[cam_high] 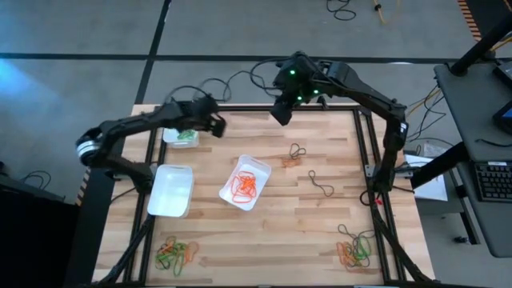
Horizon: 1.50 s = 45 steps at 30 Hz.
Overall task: Sort rubber bands into baskets
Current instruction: Put the green rubber band into the top white bin
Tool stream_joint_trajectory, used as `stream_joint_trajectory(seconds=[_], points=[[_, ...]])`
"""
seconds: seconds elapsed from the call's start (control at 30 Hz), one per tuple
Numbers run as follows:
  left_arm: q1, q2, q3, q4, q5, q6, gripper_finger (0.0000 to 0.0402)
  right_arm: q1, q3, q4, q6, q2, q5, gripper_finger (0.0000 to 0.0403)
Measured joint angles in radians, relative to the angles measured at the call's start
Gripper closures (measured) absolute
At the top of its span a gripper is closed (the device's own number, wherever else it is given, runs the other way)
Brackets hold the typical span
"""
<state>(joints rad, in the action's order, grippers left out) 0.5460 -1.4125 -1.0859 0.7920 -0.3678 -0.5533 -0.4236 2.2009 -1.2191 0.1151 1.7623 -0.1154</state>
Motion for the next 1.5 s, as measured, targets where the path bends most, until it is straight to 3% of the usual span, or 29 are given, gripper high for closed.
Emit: stream_joint_trajectory(seconds=[0.13,0.27,0.43,0.67,0.87,1.17,1.27,1.5], points=[[0.108,0.09,0.003,0.144,-0.029,-0.029,0.0402,0.01,0.0,0.018,-0.014,-0.039,-0.076,0.0188],[0.223,0.1,0.032,0.09,-0.052,0.021,0.0402,0.033,0.0,0.061,-0.085,-0.059,-0.076,0.0188],[0.332,-0.025,0.046,-0.019,-0.013,0.112,0.0401,0.064,0.0,0.14,-0.139,-0.053,-0.076,0.0188],[0.439,-0.214,0.006,-0.021,-0.015,0.145,0.0401,0.103,-0.001,0.031,-0.176,-0.049,-0.076,0.0188],[0.448,-0.33,-0.065,0.06,0.035,0.239,0.0389,0.114,-0.003,-0.04,-0.163,-0.049,-0.069,0.0188],[0.448,-0.425,-0.281,0.312,0.011,0.33,0.0292,0.098,-0.003,-0.092,-0.344,-0.053,-0.068,0.0188],[0.435,-0.413,-0.364,0.443,0.025,0.33,0.0259,0.076,-0.011,-0.089,-0.438,-0.053,-0.068,0.0188],[0.289,-0.259,-0.423,0.563,0.229,0.313,0.0223,-0.019,-0.104,0.016,-0.529,-0.053,-0.191,0.0188]])
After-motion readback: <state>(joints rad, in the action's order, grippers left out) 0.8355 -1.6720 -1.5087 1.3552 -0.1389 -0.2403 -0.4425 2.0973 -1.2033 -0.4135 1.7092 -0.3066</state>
